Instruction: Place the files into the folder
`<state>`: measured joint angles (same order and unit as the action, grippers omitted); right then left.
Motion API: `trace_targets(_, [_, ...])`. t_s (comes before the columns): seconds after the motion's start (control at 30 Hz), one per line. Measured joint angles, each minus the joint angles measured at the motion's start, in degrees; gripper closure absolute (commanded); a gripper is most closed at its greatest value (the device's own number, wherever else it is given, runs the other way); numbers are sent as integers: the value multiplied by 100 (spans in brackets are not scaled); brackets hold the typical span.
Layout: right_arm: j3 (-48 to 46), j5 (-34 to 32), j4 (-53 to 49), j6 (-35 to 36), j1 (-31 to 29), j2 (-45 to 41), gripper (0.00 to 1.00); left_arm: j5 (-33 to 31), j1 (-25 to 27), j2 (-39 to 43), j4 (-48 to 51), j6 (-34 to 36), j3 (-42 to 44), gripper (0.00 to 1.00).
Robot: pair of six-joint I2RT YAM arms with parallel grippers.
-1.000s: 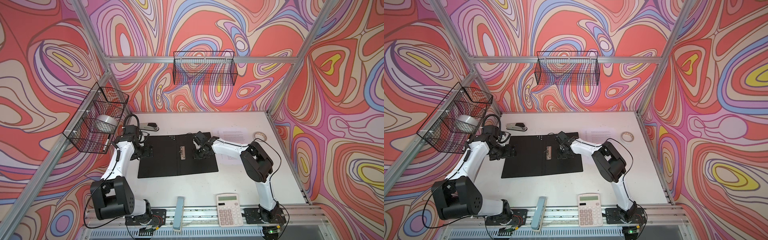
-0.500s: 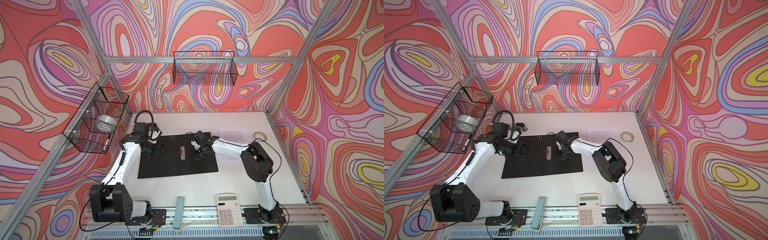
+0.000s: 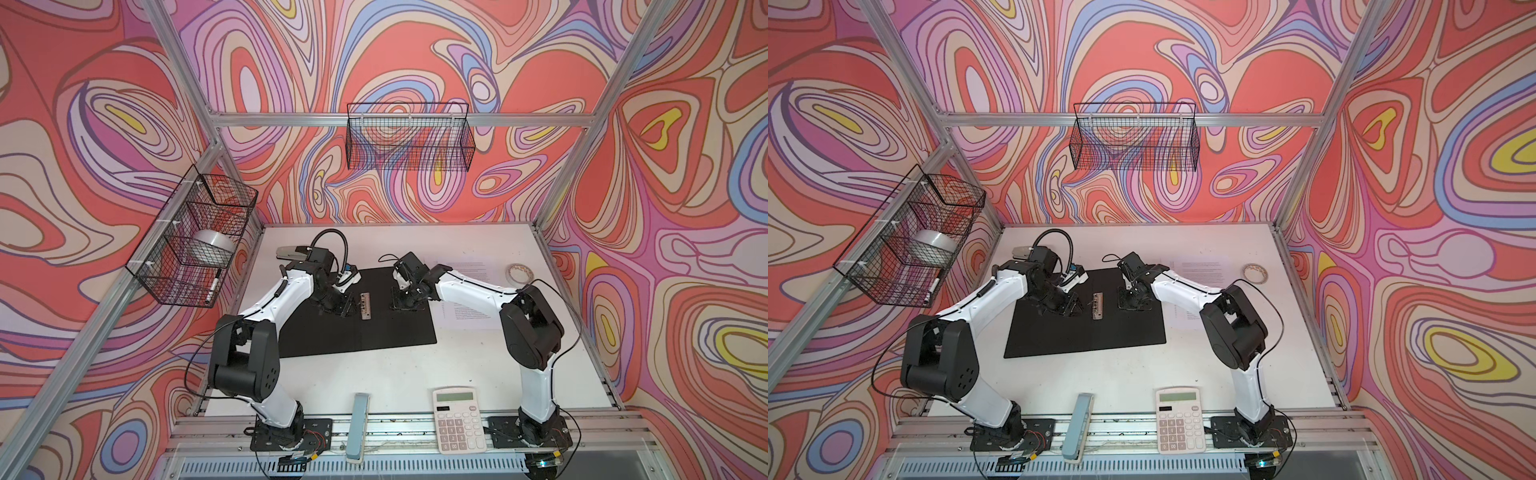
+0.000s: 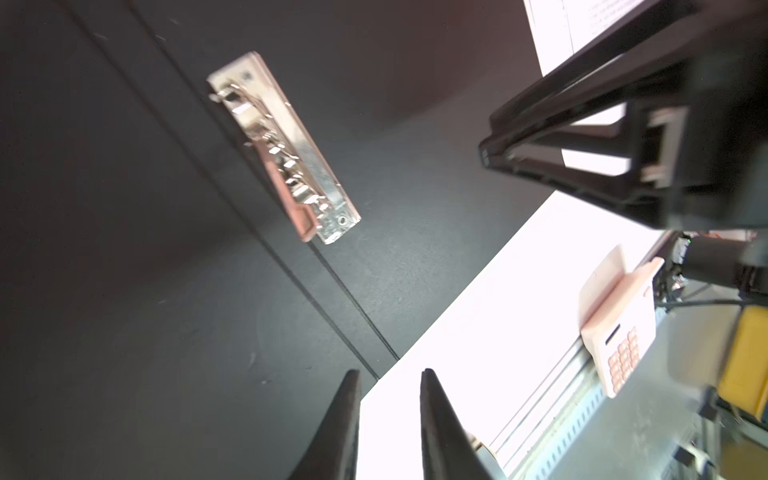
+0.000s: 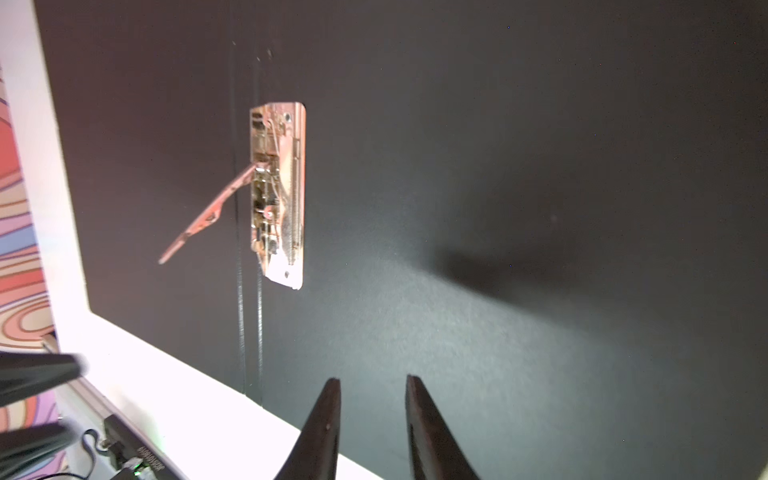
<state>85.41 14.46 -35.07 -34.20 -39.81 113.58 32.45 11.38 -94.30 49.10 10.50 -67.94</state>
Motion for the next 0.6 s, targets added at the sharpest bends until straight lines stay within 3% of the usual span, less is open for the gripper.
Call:
trace_targets(0.23, [-87, 15, 94, -61, 2, -52, 72, 188, 186, -551, -160, 44, -20, 53])
trace_targets(0.6, [-142, 35, 205, -105, 4, 116, 72, 52, 208, -713, -645, -33, -66, 52])
